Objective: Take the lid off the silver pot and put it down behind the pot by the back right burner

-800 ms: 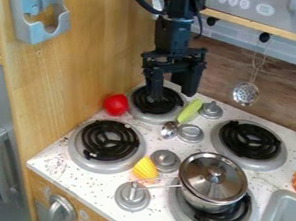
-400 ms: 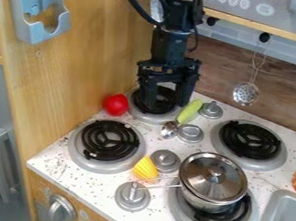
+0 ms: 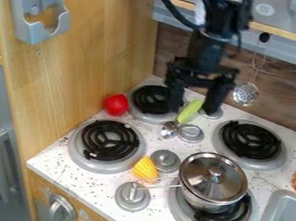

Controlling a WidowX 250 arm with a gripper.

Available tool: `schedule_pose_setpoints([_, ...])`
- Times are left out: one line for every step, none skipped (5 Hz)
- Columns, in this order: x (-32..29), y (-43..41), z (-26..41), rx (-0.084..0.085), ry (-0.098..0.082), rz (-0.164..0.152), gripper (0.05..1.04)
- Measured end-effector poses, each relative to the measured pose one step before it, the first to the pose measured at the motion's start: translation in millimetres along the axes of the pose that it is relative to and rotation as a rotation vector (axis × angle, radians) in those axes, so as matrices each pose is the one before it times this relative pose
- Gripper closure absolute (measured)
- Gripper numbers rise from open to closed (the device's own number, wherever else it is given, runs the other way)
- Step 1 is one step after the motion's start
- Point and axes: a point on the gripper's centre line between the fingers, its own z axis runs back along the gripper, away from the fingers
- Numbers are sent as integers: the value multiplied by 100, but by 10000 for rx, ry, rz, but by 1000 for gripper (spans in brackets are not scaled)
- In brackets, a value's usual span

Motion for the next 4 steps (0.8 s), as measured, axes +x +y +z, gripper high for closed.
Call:
schedule_pose_setpoints([-2306, -1084, -351, 30, -198, -1196, 78])
schedule_pose_setpoints([-2235, -474, 790, -1004, -698, -1209, 78])
schedule_pose_setpoints([-485, -388, -916, -570, -205, -527, 78])
schedule_pose_setpoints([386, -728, -990, -271, -188, -364, 78])
